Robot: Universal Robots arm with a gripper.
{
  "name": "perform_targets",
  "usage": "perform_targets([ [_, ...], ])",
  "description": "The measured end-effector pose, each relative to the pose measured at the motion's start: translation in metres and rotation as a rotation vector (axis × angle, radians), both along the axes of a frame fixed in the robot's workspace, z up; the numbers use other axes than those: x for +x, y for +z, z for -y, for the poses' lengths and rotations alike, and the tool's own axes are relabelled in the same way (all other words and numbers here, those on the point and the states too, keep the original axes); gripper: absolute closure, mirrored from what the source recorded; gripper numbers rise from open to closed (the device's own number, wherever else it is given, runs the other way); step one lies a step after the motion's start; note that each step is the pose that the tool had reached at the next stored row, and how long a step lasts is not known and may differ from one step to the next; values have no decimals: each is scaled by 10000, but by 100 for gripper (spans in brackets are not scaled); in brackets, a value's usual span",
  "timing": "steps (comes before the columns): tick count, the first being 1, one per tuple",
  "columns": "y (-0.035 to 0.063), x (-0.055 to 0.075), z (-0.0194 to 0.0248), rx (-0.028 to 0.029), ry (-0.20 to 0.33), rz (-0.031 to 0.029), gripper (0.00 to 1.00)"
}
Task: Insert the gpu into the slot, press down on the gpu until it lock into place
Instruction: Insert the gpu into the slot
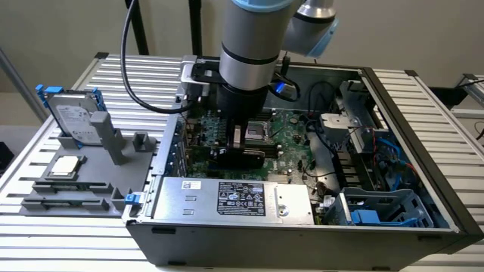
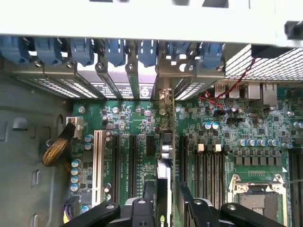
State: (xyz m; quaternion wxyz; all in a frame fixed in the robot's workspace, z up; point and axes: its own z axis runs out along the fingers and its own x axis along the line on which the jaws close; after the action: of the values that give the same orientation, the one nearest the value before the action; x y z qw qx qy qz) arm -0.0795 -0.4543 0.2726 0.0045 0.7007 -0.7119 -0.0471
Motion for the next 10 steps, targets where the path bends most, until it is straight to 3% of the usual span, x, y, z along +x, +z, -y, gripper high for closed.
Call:
perform_targets([
  [5,216,0,0,-1,5,0,69],
  [7,218,-1,0,1,8,1,82],
  [10,218,-2,0,2,6,1,89],
])
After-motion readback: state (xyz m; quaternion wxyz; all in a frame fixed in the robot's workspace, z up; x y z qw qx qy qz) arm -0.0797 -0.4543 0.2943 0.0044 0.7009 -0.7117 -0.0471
